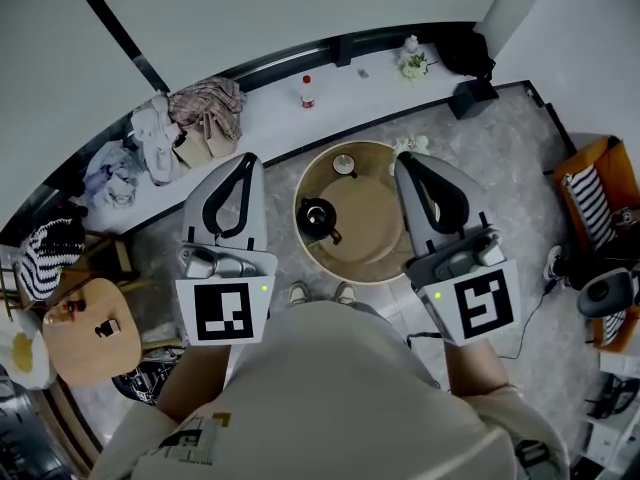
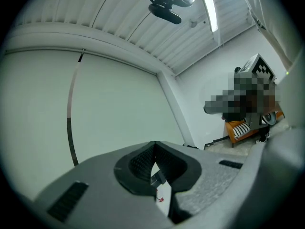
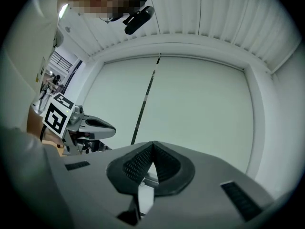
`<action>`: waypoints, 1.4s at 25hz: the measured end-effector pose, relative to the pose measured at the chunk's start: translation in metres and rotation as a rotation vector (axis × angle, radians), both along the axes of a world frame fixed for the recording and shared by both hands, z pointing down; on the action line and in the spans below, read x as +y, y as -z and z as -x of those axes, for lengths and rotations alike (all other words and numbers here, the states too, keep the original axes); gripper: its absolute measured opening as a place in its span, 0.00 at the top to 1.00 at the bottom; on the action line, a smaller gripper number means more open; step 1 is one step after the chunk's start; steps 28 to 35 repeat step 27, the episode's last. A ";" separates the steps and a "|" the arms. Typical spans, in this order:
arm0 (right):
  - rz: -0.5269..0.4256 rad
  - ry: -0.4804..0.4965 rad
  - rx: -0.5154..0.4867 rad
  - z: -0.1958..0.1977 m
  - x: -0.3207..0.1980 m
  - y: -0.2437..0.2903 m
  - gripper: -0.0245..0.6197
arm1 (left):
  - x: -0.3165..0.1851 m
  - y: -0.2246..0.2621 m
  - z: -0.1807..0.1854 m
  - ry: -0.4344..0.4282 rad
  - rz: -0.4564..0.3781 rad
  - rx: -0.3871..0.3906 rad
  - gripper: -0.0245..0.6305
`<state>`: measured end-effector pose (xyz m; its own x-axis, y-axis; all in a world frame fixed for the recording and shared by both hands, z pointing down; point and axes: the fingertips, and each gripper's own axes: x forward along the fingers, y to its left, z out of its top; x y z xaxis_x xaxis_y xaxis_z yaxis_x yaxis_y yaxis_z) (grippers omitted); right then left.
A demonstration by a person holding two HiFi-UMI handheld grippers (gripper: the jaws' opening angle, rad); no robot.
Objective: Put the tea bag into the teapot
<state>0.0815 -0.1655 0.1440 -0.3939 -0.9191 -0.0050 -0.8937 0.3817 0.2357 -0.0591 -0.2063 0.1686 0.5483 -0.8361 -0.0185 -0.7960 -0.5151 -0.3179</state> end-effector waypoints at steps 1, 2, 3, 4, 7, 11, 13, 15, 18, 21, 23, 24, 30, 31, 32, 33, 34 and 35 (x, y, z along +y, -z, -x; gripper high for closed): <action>0.002 -0.001 -0.003 0.000 -0.001 0.000 0.95 | 0.000 0.001 -0.001 -0.001 0.000 -0.001 0.95; 0.004 0.000 -0.006 0.000 -0.002 0.000 0.95 | 0.000 0.001 -0.002 -0.001 0.001 -0.001 0.95; 0.009 0.003 -0.014 0.000 -0.002 0.001 0.95 | 0.000 0.002 -0.002 -0.002 0.002 -0.002 0.95; 0.014 0.012 -0.028 0.001 -0.001 0.001 0.95 | 0.001 0.002 -0.003 -0.003 0.001 -0.004 0.95; 0.017 0.044 -0.066 0.004 0.000 0.006 0.95 | 0.002 0.004 -0.002 -0.005 -0.004 -0.008 0.95; 0.015 0.050 -0.075 0.004 0.000 0.006 0.95 | 0.002 0.004 -0.001 -0.006 0.028 0.035 0.95; 0.016 0.053 -0.075 0.005 0.001 0.005 0.95 | 0.003 0.004 0.000 0.002 0.028 0.035 0.95; 0.013 0.060 -0.072 0.008 0.003 0.006 0.95 | 0.004 0.004 0.003 0.012 0.023 0.029 0.95; 0.004 0.065 -0.064 0.011 0.003 0.009 0.95 | 0.006 0.006 0.002 0.013 0.008 0.019 0.95; 0.003 0.067 -0.062 0.013 0.003 0.012 0.95 | 0.010 0.012 0.001 0.010 -0.003 0.002 0.95; 0.007 0.066 -0.059 0.013 0.003 0.012 0.95 | 0.012 0.014 0.000 0.007 -0.004 -0.001 0.95; 0.009 0.066 -0.059 0.013 0.004 0.011 0.95 | 0.013 0.015 -0.001 0.007 -0.004 -0.001 0.95; 0.013 0.067 -0.060 0.012 0.005 0.010 0.95 | 0.013 0.016 -0.001 0.008 -0.004 -0.006 0.95; 0.013 0.067 -0.060 0.012 0.005 0.010 0.95 | 0.013 0.016 -0.001 0.008 -0.004 -0.006 0.95; 0.013 0.067 -0.060 0.012 0.005 0.010 0.95 | 0.013 0.016 -0.001 0.008 -0.004 -0.006 0.95; 0.013 0.067 -0.060 0.012 0.005 0.010 0.95 | 0.013 0.016 -0.001 0.008 -0.004 -0.006 0.95; 0.013 0.067 -0.060 0.012 0.005 0.010 0.95 | 0.013 0.016 -0.001 0.008 -0.004 -0.006 0.95; 0.013 0.067 -0.060 0.012 0.005 0.010 0.95 | 0.013 0.016 -0.001 0.008 -0.004 -0.006 0.95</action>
